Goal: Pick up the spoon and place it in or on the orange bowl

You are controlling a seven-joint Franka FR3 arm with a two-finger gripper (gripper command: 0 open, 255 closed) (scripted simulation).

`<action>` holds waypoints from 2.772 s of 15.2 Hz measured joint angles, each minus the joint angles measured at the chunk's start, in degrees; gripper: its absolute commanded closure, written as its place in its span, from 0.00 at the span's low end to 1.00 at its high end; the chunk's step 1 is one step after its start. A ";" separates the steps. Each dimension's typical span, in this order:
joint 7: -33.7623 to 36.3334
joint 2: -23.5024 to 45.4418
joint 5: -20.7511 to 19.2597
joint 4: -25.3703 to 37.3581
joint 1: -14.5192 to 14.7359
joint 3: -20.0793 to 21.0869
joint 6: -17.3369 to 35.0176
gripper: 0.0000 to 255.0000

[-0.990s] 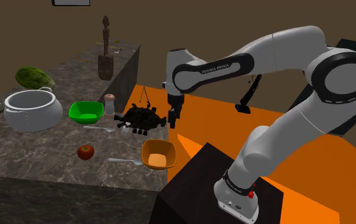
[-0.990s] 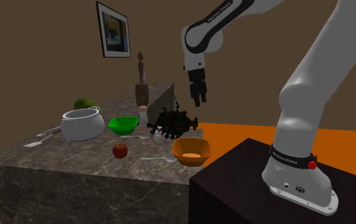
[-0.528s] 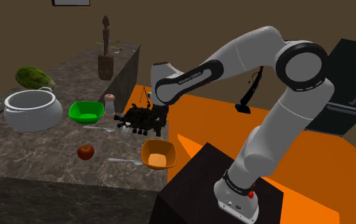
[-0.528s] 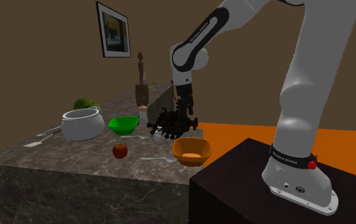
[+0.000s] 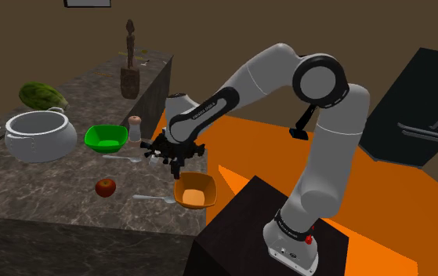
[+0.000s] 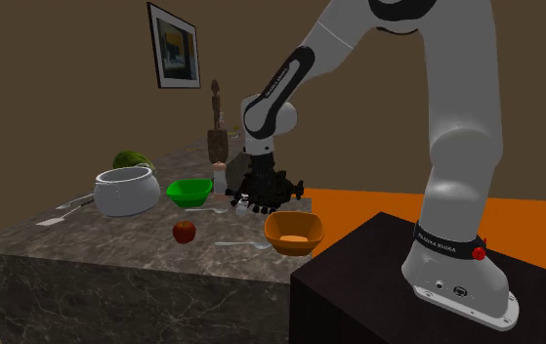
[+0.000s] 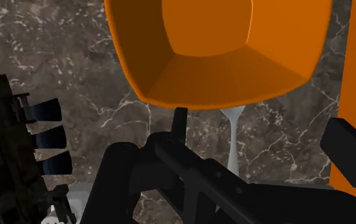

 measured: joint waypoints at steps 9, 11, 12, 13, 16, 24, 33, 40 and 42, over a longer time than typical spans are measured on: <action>-2.21 18.97 -0.88 14.94 2.46 1.81 4.24 0.00; -2.62 23.36 -1.19 19.28 3.20 2.15 4.26 0.00; -2.74 24.89 -1.30 20.71 3.43 2.19 4.39 0.00; -2.81 25.91 -1.40 21.02 3.55 2.17 5.08 0.00; -2.82 27.80 -1.57 21.43 3.78 2.06 6.59 0.00; -2.67 29.82 -1.75 21.52 4.09 1.89 8.54 0.00; -2.65 29.73 -1.75 21.53 4.08 1.86 8.52 1.00; -2.63 28.31 -1.61 20.93 3.99 2.05 7.66 1.00; -2.70 27.16 -1.51 20.52 3.83 2.17 6.93 1.00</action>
